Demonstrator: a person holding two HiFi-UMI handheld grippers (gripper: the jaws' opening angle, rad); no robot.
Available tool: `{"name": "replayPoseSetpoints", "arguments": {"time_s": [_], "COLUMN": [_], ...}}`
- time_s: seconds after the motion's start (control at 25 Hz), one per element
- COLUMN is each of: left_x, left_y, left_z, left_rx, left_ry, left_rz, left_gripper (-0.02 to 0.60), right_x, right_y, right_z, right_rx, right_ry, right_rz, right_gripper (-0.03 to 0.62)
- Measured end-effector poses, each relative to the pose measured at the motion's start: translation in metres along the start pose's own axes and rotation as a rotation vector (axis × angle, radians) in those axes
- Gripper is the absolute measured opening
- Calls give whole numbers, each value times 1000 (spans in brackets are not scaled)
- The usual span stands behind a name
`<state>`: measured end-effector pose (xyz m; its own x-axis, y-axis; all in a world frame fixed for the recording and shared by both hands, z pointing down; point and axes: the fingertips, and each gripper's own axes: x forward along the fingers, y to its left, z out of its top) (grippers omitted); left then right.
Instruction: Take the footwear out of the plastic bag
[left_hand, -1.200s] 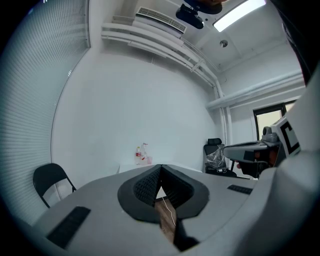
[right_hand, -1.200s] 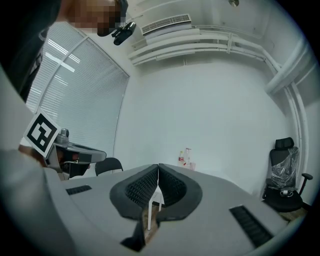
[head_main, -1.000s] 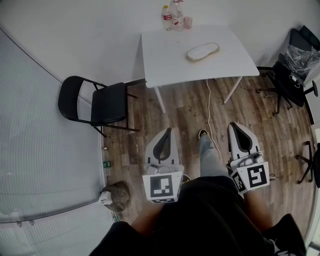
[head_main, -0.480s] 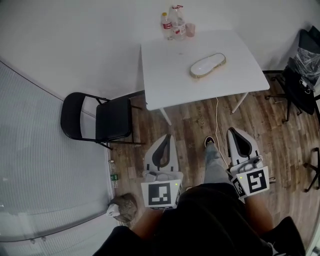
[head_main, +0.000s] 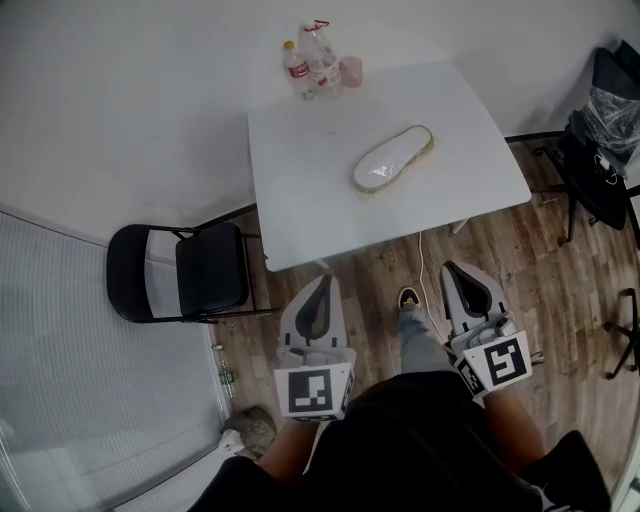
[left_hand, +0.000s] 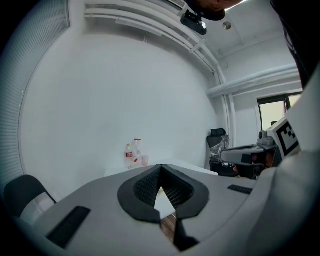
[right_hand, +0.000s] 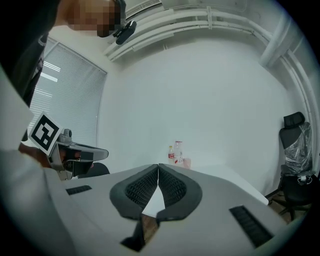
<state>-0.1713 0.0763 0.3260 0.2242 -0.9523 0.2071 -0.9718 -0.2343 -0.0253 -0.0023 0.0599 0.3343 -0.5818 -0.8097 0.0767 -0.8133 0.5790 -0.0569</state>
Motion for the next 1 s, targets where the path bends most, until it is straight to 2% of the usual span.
{"name": "replayPoseSetpoints", "arguments": {"time_s": [0.2, 0.32, 0.64, 1.0], "left_x": [52, 84, 177, 243], "left_y": [-8, -15, -35, -38], "left_z": [14, 11, 10, 3], "left_rx": [0, 21, 19, 94], "left_ry": [13, 28, 91, 181], "left_rz": [-39, -63, -73, -21], "left_gripper": [18, 18, 18, 18], "right_x": [37, 52, 87, 126], "right_y": [-35, -61, -136, -186], "right_z": [3, 2, -16, -34], "right_rx": [0, -4, 24, 89], "right_ry": [16, 23, 72, 95], "right_rz": [26, 18, -20, -5], "right_gripper": [18, 18, 18, 18]}}
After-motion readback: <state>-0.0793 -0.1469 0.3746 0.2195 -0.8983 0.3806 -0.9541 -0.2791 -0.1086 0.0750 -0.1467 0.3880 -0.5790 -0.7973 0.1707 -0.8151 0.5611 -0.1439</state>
